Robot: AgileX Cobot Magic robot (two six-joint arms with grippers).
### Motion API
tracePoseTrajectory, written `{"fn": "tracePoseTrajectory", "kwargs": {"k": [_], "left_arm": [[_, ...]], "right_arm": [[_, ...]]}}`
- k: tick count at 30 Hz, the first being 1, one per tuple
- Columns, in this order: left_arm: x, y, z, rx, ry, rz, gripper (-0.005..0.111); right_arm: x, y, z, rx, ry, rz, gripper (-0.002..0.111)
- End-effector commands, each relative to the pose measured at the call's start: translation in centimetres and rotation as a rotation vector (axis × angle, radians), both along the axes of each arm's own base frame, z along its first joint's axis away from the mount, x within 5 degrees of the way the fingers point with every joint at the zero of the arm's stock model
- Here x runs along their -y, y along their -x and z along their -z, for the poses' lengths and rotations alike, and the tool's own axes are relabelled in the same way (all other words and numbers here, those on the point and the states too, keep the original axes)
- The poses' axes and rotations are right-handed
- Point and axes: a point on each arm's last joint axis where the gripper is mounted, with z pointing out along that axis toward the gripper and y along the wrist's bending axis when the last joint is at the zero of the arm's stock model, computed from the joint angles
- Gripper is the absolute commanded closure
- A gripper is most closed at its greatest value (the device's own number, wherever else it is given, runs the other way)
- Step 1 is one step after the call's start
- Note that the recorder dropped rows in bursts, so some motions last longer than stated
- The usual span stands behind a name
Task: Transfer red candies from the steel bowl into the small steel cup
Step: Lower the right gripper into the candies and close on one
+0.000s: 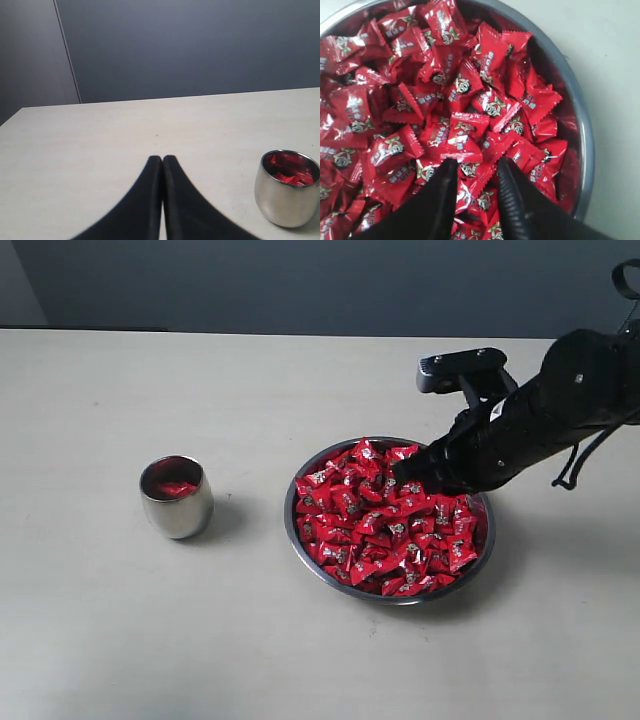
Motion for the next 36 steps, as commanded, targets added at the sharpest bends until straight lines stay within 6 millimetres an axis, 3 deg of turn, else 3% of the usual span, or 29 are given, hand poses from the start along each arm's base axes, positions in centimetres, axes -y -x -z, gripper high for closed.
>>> {"fn": "tracePoseTrajectory", "kwargs": {"k": [1, 13, 23, 36], "left_arm": [[0.0, 0.0, 0.1, 0.005, -0.001, -0.001, 0.106], [0.0, 0.0, 0.1, 0.005, -0.001, -0.001, 0.106], [0.0, 0.0, 0.0, 0.007, -0.001, 0.0, 0.106], [0.0, 0.0, 0.0, 0.007, -0.001, 0.0, 0.106]], "right_arm": [[0.1, -0.2, 0.8, -0.008, -0.014, 0.046, 0.08], [-0.4, -1.2, 3.1, -0.027, -0.024, 0.094, 0.08], [-1.9, -3.0, 2.2, -0.058, -0.074, 0.12, 0.08], [-2.0, -2.8, 3.5, -0.119, -0.053, 0.122, 0.074]]}}
